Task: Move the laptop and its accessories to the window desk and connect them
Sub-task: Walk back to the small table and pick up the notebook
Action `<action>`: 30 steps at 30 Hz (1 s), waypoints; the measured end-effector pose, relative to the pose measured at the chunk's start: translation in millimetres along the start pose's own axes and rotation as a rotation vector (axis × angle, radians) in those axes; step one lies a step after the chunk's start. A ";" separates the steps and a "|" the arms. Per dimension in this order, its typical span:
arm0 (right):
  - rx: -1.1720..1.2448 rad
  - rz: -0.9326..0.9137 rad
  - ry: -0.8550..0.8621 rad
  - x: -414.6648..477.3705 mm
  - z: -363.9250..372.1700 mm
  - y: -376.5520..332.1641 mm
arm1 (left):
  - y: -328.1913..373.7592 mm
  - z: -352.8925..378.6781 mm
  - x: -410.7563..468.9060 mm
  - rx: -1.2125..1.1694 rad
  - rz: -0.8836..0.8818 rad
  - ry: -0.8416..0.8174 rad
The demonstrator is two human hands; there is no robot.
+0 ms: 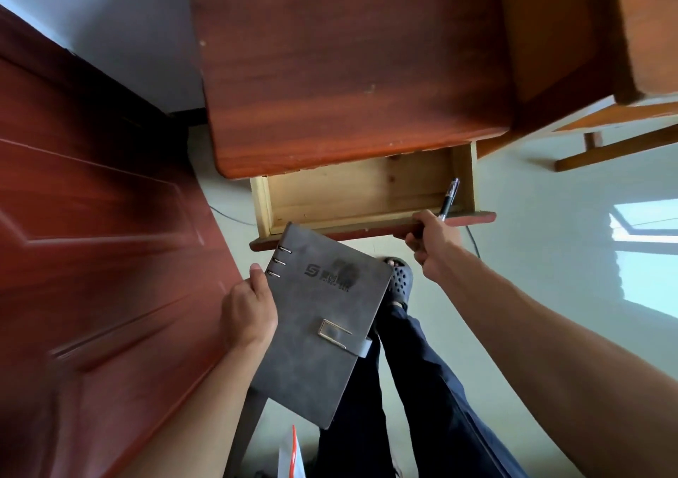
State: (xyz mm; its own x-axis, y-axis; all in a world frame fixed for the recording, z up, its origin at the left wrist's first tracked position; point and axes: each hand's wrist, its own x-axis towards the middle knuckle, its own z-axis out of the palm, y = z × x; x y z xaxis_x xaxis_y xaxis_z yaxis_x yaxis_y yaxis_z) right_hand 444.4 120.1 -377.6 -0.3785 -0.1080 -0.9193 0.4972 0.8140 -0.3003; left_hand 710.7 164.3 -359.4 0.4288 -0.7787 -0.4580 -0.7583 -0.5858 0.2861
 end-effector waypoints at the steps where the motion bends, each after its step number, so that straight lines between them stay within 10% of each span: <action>1: -0.011 -0.009 -0.004 -4.2 0.9 -5.2 | 2.1 -2.5 -0.1 -0.007 0.016 0.008; 23: 0.340 0.103 -0.345 -37.7 20.8 -77.9 | 8.0 -24.0 3.9 0.031 -0.033 0.012; 30: -0.044 0.099 -0.365 -31.1 9.0 -98.2 | 18.1 -30.0 13.1 0.036 -0.029 0.019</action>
State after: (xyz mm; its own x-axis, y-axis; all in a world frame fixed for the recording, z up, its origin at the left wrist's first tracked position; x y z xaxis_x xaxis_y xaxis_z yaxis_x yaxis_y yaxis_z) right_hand 414.4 38.4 -321.8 -0.0235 -0.2174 -0.9758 0.4807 0.8533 -0.2017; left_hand 717.3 136.7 -335.0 0.4597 -0.7657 -0.4499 -0.7623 -0.6001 0.2424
